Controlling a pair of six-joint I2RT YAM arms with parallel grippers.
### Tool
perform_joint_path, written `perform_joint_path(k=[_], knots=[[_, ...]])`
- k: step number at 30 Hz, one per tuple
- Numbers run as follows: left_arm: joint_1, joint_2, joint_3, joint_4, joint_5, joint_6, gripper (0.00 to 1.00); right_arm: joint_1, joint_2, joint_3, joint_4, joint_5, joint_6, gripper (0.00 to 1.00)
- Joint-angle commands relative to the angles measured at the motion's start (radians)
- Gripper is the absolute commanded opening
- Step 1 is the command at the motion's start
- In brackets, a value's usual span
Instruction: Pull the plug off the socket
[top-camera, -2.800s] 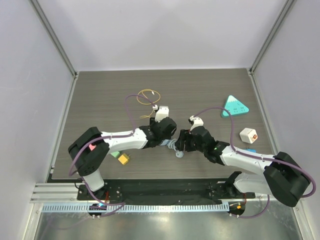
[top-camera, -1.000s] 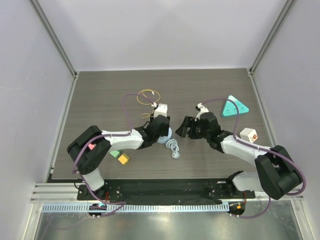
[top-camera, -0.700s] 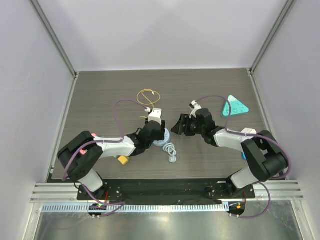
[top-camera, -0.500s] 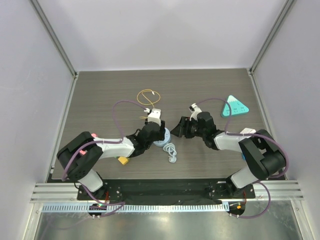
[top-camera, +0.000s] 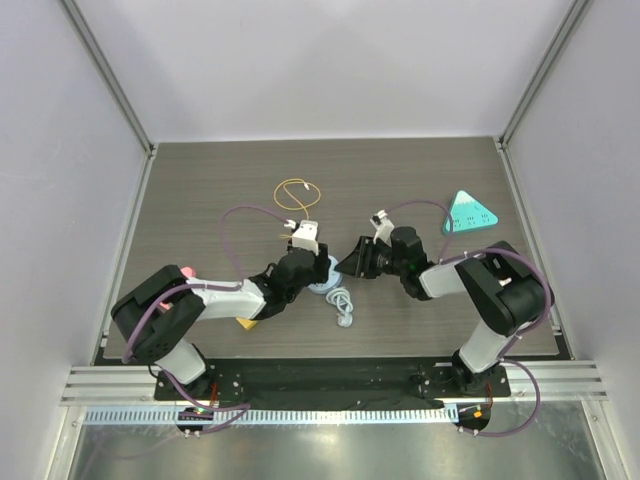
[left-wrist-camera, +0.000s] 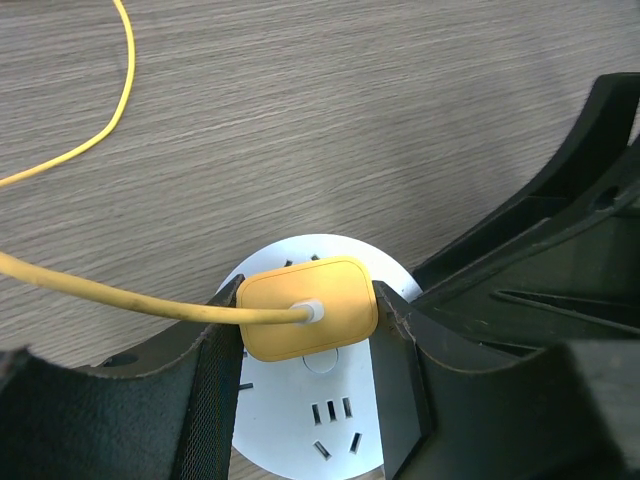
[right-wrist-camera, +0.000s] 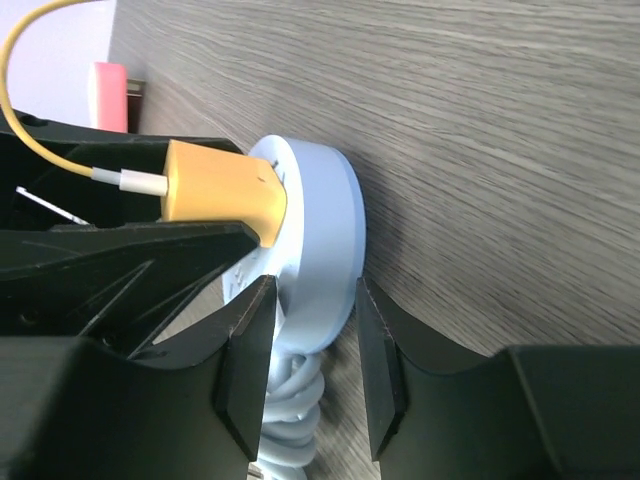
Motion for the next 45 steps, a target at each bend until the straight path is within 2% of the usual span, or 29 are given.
perform_joint_path(k=[1, 15, 21, 27, 33, 39, 41, 42, 43, 45], knots=[[0.001, -0.046, -0.007, 0.134, 0.017, 0.002, 0.0, 0.0, 0.013, 0.002, 0.116, -0.037, 0.025, 0.43], [-0.011, -0.066, -0.041, 0.184, 0.034, 0.008, 0.0, 0.0, 0.127, 0.0, 0.297, -0.126, 0.152, 0.45], [-0.016, -0.092, -0.062, 0.209, 0.022, 0.012, 0.0, -0.001, 0.118, 0.032, 0.163, -0.083, 0.093, 0.51], [-0.017, -0.113, -0.082, 0.232, 0.016, 0.02, 0.0, -0.001, 0.115, 0.032, 0.142, -0.08, 0.082, 0.55], [-0.022, -0.107, -0.084, 0.25, 0.031, 0.026, 0.0, -0.001, 0.148, 0.031, 0.226, -0.124, 0.134, 0.52], [-0.025, -0.12, -0.096, 0.262, 0.026, 0.037, 0.0, -0.001, 0.156, 0.028, 0.241, -0.121, 0.151, 0.39], [-0.025, -0.123, -0.101, 0.266, 0.023, 0.04, 0.0, -0.001, 0.154, 0.025, 0.238, -0.113, 0.148, 0.26], [-0.025, -0.124, -0.102, 0.267, 0.02, 0.041, 0.0, -0.001, 0.154, 0.026, 0.225, -0.101, 0.146, 0.14], [-0.026, -0.126, -0.104, 0.269, 0.02, 0.04, 0.0, -0.001, 0.154, 0.026, 0.213, -0.092, 0.143, 0.08], [-0.026, -0.132, -0.11, 0.272, 0.013, 0.041, 0.0, -0.001, 0.153, 0.032, 0.155, -0.063, 0.128, 0.01]])
